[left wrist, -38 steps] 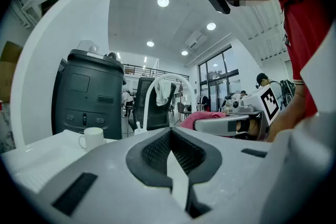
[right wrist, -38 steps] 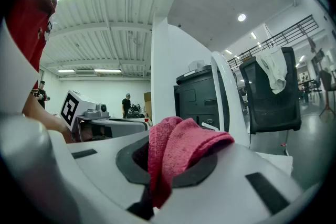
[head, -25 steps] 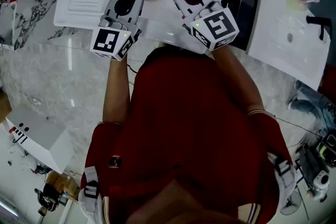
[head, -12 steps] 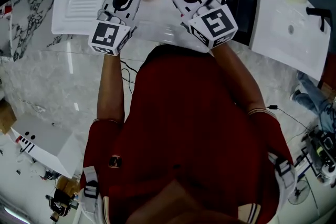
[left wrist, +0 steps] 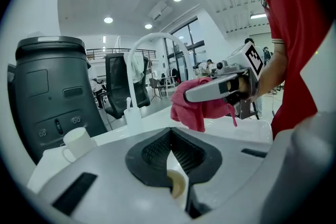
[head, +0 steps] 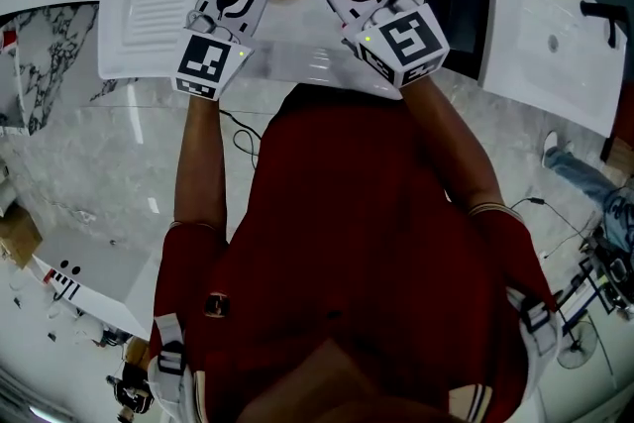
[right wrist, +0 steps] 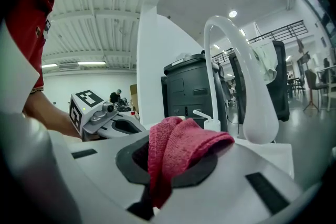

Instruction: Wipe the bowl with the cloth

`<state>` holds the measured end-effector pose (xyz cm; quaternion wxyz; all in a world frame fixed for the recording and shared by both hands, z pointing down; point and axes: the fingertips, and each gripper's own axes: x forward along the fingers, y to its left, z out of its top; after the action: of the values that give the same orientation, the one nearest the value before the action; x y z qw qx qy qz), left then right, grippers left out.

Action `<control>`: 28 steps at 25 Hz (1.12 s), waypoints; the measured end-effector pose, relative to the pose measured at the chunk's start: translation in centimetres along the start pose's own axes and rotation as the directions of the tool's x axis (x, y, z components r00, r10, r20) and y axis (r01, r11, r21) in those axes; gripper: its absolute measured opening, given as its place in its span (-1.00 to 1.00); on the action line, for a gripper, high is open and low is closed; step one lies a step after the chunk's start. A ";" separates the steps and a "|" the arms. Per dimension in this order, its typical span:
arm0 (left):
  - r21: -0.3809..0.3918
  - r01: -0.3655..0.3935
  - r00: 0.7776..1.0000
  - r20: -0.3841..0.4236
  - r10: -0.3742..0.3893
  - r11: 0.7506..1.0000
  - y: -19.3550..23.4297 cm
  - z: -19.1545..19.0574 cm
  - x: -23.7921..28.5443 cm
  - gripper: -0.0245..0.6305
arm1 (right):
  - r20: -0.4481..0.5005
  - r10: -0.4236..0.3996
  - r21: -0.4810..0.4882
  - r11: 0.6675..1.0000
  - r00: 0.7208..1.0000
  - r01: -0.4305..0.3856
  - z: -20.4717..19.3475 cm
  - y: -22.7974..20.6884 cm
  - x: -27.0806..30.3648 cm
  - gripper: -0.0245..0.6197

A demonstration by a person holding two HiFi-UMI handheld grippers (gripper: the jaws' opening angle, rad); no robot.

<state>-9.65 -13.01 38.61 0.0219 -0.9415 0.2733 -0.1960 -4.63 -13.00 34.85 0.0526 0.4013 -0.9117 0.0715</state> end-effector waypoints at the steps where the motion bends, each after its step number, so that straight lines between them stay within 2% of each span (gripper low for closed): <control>1: 0.010 0.016 1.000 -0.011 -0.016 1.000 0.0 -0.3 0.2 -0.91 | -0.004 -0.005 0.000 1.000 1.000 0.005 -0.1 -0.1 0.2 -0.84; 6: 0.053 0.103 0.992 -0.081 -0.098 0.993 0.0 -2.4 1.4 -0.90 | -0.031 -0.041 0.004 0.999 0.999 0.041 -0.7 -0.6 1.0 -0.84; 15: 0.117 0.253 0.951 -0.211 -0.225 0.960 -0.8 -6.5 3.7 -0.90 | -0.060 -0.070 0.001 0.998 0.996 0.071 -1.6 -1.5 2.1 -0.84; 21: 0.138 0.344 0.913 -0.279 -0.297 0.929 -1.5 -9.2 4.9 -0.90 | -0.085 -0.083 -0.001 0.997 0.993 0.083 -2.3 -1.8 2.9 -0.84; 28: 0.141 0.426 0.859 -0.373 -0.351 0.894 -2.4 -12.5 5.8 -0.89 | -0.103 -0.104 0.003 0.994 0.989 0.105 -3.0 -2.3 3.3 -0.84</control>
<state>-8.67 -13.17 52.55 0.0378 -0.9213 0.0529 -0.3834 -5.04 -16.42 38.56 0.1016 0.4444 -0.8852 0.0931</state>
